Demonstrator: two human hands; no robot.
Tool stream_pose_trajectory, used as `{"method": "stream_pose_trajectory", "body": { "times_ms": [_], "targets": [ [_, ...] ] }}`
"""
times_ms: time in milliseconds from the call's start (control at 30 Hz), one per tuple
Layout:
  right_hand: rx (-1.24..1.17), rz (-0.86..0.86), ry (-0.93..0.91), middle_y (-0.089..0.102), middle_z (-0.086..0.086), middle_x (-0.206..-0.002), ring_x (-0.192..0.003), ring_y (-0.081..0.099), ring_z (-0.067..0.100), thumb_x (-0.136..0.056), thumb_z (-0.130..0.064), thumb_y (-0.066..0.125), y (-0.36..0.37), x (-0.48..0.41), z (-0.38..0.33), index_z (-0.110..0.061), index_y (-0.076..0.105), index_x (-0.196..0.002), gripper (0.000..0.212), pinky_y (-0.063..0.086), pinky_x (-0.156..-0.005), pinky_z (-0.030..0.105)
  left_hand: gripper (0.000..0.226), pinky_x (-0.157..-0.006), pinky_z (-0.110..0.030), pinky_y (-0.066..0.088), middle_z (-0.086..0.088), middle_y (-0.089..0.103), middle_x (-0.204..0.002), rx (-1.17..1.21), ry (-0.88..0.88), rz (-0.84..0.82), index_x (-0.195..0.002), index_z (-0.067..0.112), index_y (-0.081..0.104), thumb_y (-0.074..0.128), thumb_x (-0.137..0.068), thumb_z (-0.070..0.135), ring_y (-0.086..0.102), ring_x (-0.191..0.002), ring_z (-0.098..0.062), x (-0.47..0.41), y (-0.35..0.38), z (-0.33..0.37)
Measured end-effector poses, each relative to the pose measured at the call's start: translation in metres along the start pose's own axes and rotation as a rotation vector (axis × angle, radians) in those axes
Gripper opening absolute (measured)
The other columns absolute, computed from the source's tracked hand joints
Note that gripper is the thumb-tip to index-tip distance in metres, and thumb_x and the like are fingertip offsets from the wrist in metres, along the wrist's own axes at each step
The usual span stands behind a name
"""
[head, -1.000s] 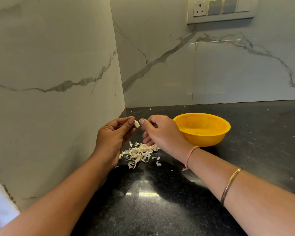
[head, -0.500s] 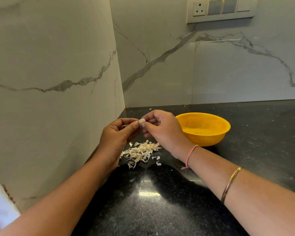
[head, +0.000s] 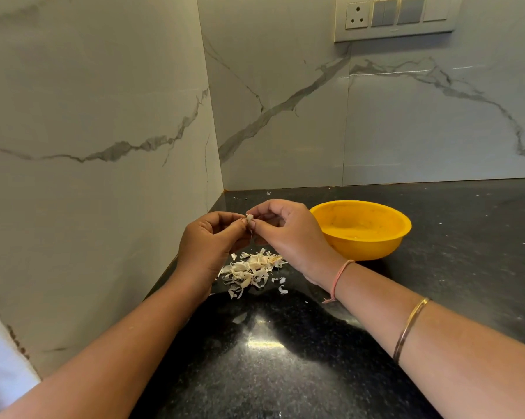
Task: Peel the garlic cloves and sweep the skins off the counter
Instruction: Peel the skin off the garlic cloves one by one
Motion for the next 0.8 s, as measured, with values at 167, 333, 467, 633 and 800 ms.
{"method": "stream_pose_trajectory", "body": {
  "times_ms": [167, 333, 467, 633, 800],
  "targets": [
    [0.143, 0.017, -0.103, 0.068, 0.004, -0.09, -0.082, 0.065, 0.013, -0.085, -0.008, 0.064, 0.001, 0.002, -0.009, -0.011, 0.069, -0.099, 0.016, 0.057, -0.074, 0.025, 0.005, -0.06, -0.017, 0.054, -0.003, 0.071, -0.073, -0.011, 0.033, 0.015, -0.08, 0.012, 0.068, 0.067, -0.083, 0.008, 0.07, -0.066, -0.011, 0.002, 0.0, 0.005],
    [0.249, 0.072, -0.177, 0.063, 0.003, -0.09, -0.08, 0.062, 0.012, -0.084, -0.008, 0.065, -0.001, 0.003, -0.017, -0.01, 0.065, -0.108, 0.023, 0.054, -0.069, 0.018, 0.004, -0.065, -0.025, 0.058, -0.007, 0.072, -0.077, -0.059, 0.081, 0.017, -0.082, 0.013, 0.067, 0.067, -0.083, 0.009, 0.071, -0.072, -0.018, 0.004, 0.001, 0.01],
    [0.292, 0.059, -0.227, 0.062, 0.001, -0.087, -0.075, 0.062, 0.01, -0.083, -0.007, 0.066, 0.001, 0.005, -0.022, -0.01, 0.056, -0.114, 0.033, 0.052, -0.064, 0.013, 0.005, -0.065, -0.027, 0.059, -0.009, 0.072, -0.076, -0.103, 0.105, 0.06, -0.081, 0.014, 0.066, 0.066, -0.085, 0.01, 0.071, -0.068, -0.019, 0.005, -0.001, 0.012],
    [0.311, 0.034, -0.254, 0.062, 0.002, -0.086, -0.073, 0.062, 0.01, -0.083, -0.005, 0.066, 0.003, 0.007, -0.026, -0.01, 0.055, -0.112, 0.031, 0.051, -0.063, 0.013, 0.007, -0.065, -0.028, 0.059, -0.004, 0.072, -0.071, -0.181, 0.132, 0.074, -0.079, 0.016, 0.066, 0.066, -0.084, 0.011, 0.071, -0.067, -0.017, 0.006, -0.003, 0.014],
    [0.328, -0.02, -0.288, 0.058, -0.002, -0.085, -0.072, 0.059, 0.009, -0.083, -0.002, 0.063, 0.006, 0.01, -0.03, -0.009, 0.053, -0.114, 0.033, 0.049, -0.062, 0.01, 0.008, -0.066, -0.03, 0.059, -0.002, 0.071, -0.072, -0.304, 0.194, 0.087, -0.079, 0.02, 0.065, 0.065, -0.085, 0.015, 0.07, -0.067, -0.014, 0.006, -0.005, 0.017]
  ]
}}
Point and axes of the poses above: each hand's wrist, its own x-axis away from the middle knuckle, its own y-axis out of the palm, z = x × y, the point moved 7 cm from there along -x, towards the middle knuckle
